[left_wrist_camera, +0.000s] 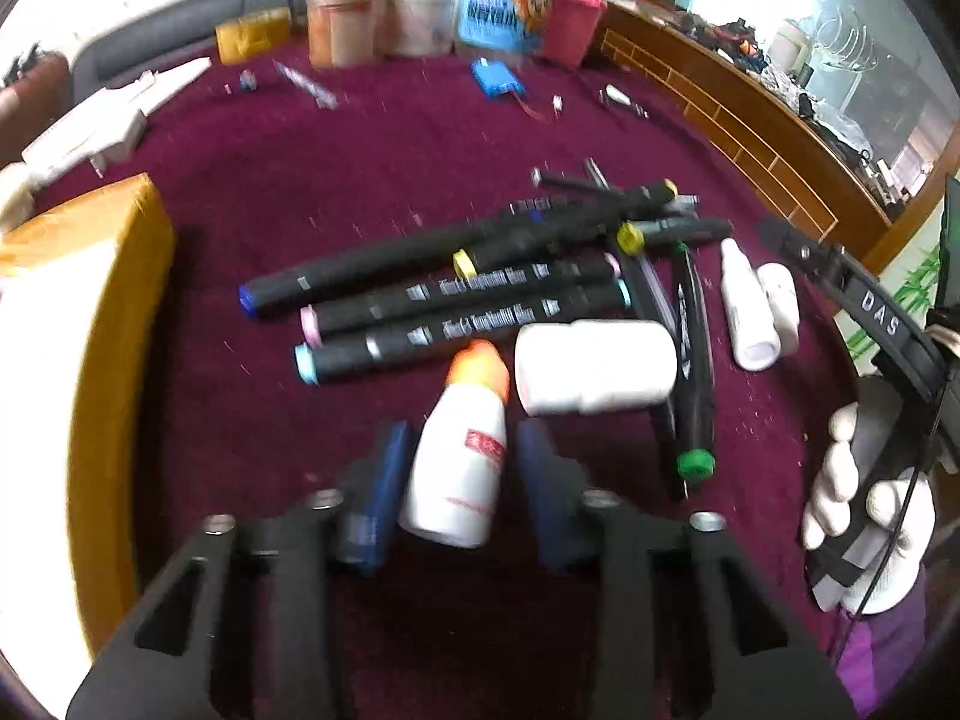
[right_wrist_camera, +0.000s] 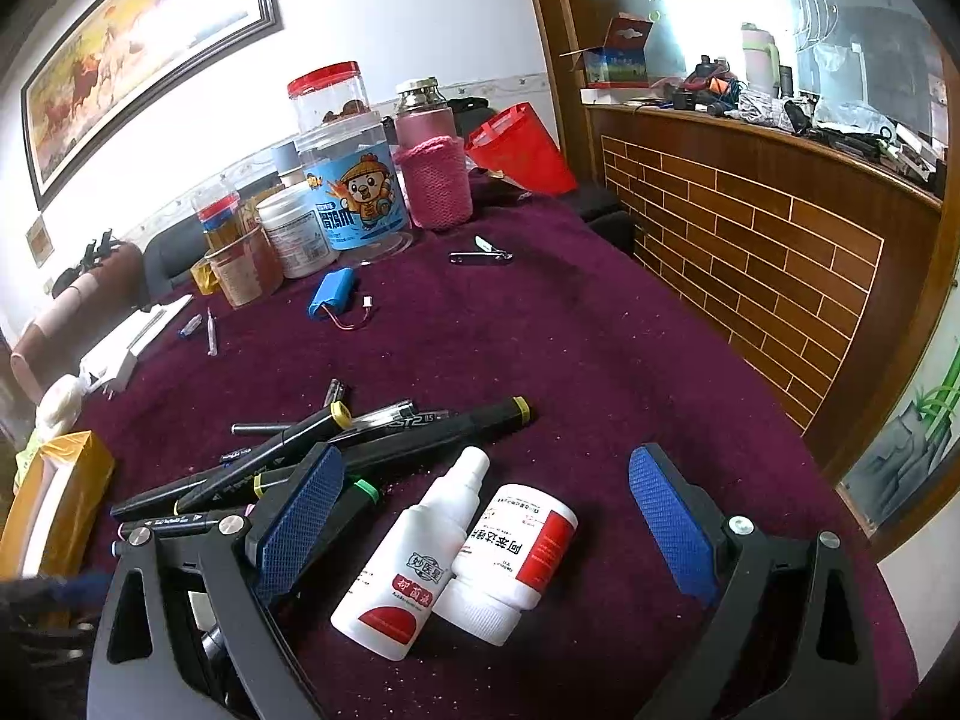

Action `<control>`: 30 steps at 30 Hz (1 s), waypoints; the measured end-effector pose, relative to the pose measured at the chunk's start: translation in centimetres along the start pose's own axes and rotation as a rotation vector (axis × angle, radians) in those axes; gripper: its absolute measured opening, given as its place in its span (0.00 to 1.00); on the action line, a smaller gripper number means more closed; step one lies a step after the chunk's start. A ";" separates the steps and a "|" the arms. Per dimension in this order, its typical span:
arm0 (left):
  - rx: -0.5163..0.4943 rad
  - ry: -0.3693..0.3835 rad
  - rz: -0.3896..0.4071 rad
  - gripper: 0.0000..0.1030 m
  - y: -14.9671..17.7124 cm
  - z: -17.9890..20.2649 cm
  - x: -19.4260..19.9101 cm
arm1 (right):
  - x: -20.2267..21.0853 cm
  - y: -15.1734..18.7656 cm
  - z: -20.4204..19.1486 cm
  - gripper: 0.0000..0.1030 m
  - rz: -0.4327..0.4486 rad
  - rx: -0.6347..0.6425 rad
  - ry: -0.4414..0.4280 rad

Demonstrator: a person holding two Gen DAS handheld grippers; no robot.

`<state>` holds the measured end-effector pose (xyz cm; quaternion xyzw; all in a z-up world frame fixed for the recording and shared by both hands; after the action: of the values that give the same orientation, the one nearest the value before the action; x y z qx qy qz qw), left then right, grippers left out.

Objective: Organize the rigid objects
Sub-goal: 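Grasp the white orange-capped bottle with the left gripper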

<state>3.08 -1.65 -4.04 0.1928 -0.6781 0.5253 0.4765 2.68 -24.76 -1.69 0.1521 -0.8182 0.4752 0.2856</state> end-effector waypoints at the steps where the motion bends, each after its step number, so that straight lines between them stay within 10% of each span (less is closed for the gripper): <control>1: -0.011 -0.014 0.008 0.31 0.1 0.0 0.2 | 0.0 0.0 0.0 0.91 -0.002 -0.001 -0.001; 30: -0.058 -0.124 0.008 0.35 0.2 1.4 -0.3 | -0.6 0.3 0.5 0.91 -0.044 -0.024 -0.002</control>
<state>2.47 -2.88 -4.40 0.2083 -0.7221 0.4943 0.4370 2.85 -25.01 -2.45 0.1671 -0.8206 0.4589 0.2967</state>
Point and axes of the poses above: each gripper's, at about its wrist camera, not at the fingertips, and x roughly against the way its jaws point, z to its right, y to its underside, the point moved 7 cm from there along -x, roughly the way its jaws point, and after that the axes turned 14 degrees about -x, right-handed, at the moved point
